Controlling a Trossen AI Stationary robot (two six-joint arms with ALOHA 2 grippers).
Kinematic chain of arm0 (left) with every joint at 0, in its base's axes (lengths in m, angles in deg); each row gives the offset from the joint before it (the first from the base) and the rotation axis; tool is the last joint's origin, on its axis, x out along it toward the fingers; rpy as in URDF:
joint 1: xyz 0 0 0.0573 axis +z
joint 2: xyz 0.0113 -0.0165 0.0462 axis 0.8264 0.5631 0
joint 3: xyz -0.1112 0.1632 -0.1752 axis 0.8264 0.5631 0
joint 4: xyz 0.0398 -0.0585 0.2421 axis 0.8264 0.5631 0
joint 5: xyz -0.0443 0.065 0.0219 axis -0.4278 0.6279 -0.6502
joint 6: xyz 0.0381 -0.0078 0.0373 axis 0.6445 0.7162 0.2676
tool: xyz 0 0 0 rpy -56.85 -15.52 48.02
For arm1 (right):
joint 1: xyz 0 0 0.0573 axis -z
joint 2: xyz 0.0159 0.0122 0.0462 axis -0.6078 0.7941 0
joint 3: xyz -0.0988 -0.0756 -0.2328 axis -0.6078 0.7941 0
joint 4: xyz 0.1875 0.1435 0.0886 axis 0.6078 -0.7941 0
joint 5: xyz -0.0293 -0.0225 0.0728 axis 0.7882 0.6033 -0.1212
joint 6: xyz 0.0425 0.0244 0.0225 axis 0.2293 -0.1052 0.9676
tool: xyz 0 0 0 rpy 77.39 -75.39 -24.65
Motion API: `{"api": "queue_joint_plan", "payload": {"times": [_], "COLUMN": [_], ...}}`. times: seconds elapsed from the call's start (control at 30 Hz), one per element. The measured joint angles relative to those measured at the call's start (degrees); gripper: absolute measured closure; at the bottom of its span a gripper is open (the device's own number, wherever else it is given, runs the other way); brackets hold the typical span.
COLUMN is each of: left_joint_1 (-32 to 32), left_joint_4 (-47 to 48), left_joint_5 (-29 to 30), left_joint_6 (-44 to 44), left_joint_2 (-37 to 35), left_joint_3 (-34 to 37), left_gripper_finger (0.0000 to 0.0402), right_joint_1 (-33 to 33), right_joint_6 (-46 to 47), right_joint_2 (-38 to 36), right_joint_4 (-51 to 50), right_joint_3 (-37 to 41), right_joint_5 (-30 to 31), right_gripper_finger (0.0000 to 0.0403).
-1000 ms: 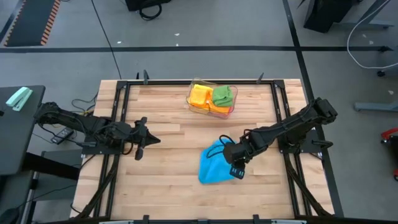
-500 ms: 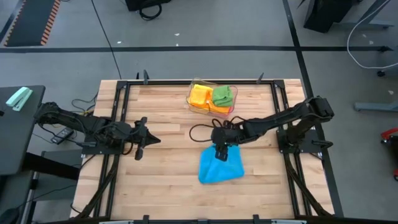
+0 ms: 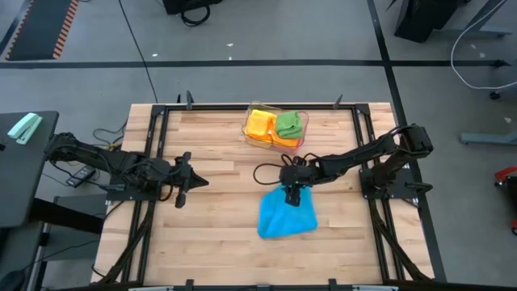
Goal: Fold microfiber towels
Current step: Fold the blue microfiber cloth
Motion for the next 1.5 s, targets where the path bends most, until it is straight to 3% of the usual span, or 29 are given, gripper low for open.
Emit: {"api": "queue_joint_plan", "payload": {"times": [0.23,0.43,0.6,0.7,0.93,1.0,1.3,1.5], "left_joint_1": [0.0,0.0,0.0,0.0,0.0,0.0,0.0,-0.4], "left_joint_4": [0.4,0.4,0.4,-0.2,-2.2,-2.2,-3.2,-11.4], "left_joint_5": [0.0,0.0,0.0,0.0,0.0,0.0,0.0,0.0], "left_joint_6": [0.0,0.0,0.3,1.8,2.0,2.0,2.0,3.0], "left_joint_2": [0.0,0.0,0.0,0.0,0.0,0.0,0.0,3.7], "left_joint_3": [0.0,0.0,0.0,0.0,0.0,0.0,0.0,0.0], "left_gripper_finger": [0.0388,0.0383,0.0378,0.0384,0.0388,0.0383,0.0376,0.0388], "right_joint_1": [1.1,2.5,2.6,2.7,2.6,2.6,1.2,-1.0], "right_joint_6": [3.3,6.7,6.0,5.4,6.0,6.0,6.0,3.4], "right_joint_2": [0.0,-0.2,-0.2,-0.2,-0.2,-0.5,-4.0,-6.4], "right_joint_4": [-7.0,-13.3,-13.5,-13.5,-13.6,-15.0,-20.9,-24.6], "right_joint_3": [1.3,0.2,0.2,0.2,0.1,-0.5,-9.1,-16.9], "right_joint_5": [0.2,-9.2,-11.0,-12.0,-12.6,-13.2,-13.3,-13.2], "right_gripper_finger": [0.0198,0.0198,0.0211,0.0244,0.0372,0.0392,0.0393,0.0393]}}
